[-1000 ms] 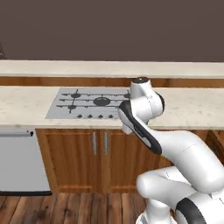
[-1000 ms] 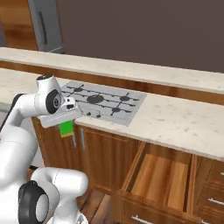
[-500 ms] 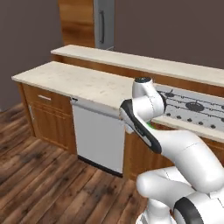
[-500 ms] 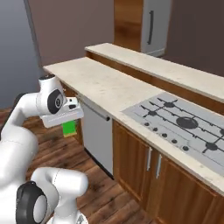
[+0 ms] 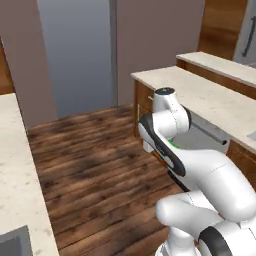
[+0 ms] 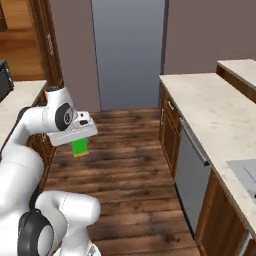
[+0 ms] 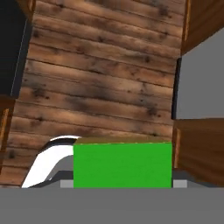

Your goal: Restock the sink supplies by placing the sponge and soap dispenser on the counter and next to the sink. Make sure the soap dispenser is upright.

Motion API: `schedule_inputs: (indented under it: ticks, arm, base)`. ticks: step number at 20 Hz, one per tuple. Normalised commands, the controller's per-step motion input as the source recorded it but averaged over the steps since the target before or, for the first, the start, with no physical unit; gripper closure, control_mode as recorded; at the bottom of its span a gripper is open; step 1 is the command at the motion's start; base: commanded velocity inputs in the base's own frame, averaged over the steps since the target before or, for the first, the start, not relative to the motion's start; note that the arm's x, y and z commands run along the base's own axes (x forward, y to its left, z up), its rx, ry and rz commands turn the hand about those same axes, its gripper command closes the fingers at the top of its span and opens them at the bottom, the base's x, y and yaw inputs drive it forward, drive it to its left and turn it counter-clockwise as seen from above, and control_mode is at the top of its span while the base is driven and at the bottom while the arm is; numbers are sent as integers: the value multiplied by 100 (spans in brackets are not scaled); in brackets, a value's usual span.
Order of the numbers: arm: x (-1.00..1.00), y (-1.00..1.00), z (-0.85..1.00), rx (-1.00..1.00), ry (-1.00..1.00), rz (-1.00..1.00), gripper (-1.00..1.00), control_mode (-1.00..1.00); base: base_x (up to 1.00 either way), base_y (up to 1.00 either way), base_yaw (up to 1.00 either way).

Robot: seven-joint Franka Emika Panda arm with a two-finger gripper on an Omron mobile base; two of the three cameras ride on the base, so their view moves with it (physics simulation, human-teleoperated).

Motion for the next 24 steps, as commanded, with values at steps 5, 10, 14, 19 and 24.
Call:
schedule_inputs:
  ticks: [5,10,14,19,24]
  arm:
    - [0,0,0,0,0,0,100,100]
    - [0,0,0,0,0,0,100,100]
    - [0,0,0,0,0,0,100,100]
    - [0,0,0,0,0,0,100,100]
    - [0,0,0,0,0,0,100,100]
  base:
    - [46,-25,85]
    - [30,-52,77]
    - [11,-43,79]
    - [0,-2,91]
    - [0,18,89]
